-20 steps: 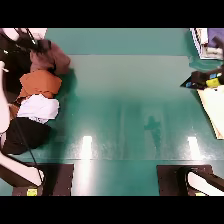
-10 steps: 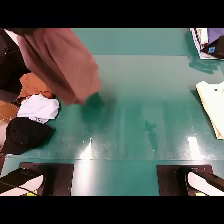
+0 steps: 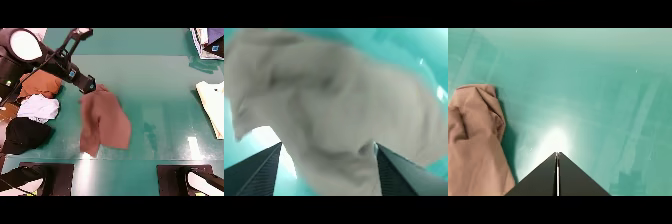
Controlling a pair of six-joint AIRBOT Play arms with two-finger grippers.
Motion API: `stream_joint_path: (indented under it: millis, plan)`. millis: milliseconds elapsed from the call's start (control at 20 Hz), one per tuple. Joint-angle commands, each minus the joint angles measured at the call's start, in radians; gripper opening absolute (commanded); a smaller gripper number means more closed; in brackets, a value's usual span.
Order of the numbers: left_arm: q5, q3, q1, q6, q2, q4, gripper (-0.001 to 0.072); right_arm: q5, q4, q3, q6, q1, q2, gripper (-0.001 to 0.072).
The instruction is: Fold the shirts.
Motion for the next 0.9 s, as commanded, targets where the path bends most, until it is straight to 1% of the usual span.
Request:
stream_joint_path:
  millis: [0, 100, 200, 300, 450, 550, 650, 850]
  plan:
    - [-0.067, -0.050, 0.099, -0.002, 0.024, 0.017, 0.0669, 0.010, -0.002, 0.002, 0.000, -0.001, 0.000, 0.0014]
    - [-0.058, -0.161, 0.182, -0.008, 0.087, -0.098, 0.0670, 0.007, -0.002, 0.002, 0.000, -0.001, 0.000, 0.0015]
    - [-0.039, -0.335, 0.206, 0.008, 0.127, -0.198, 0.0670, 0.000, -0.002, 0.000, 0.000, -0.001, -0.001, 0.0015]
    - [0.006, -0.549, 0.205, 0.011, 0.138, -0.257, 0.0670, -0.013, -0.002, 0.000, 0.000, -0.001, 0.000, 0.0014]
    - [0.144, -0.792, 0.205, 0.010, 0.138, -0.259, 0.0670, -0.011, -0.002, 0.000, 0.000, -0.001, -0.001, 0.0015]
    - [0.206, -0.864, 0.205, 0.010, 0.137, -0.296, 0.0670, -0.013, -0.002, 0.000, 0.000, -0.001, -0.001, 0.0014]
    - [0.235, -0.896, 0.205, 0.027, 0.137, -0.360, 0.0670, -0.012, -0.002, 0.000, 0.000, -0.001, -0.001, 0.0014]
    - [0.277, -0.929, 0.205, 0.037, 0.135, -0.376, 0.0670, -0.012, -0.002, 0.000, 0.000, -0.001, -0.001, 0.0015]
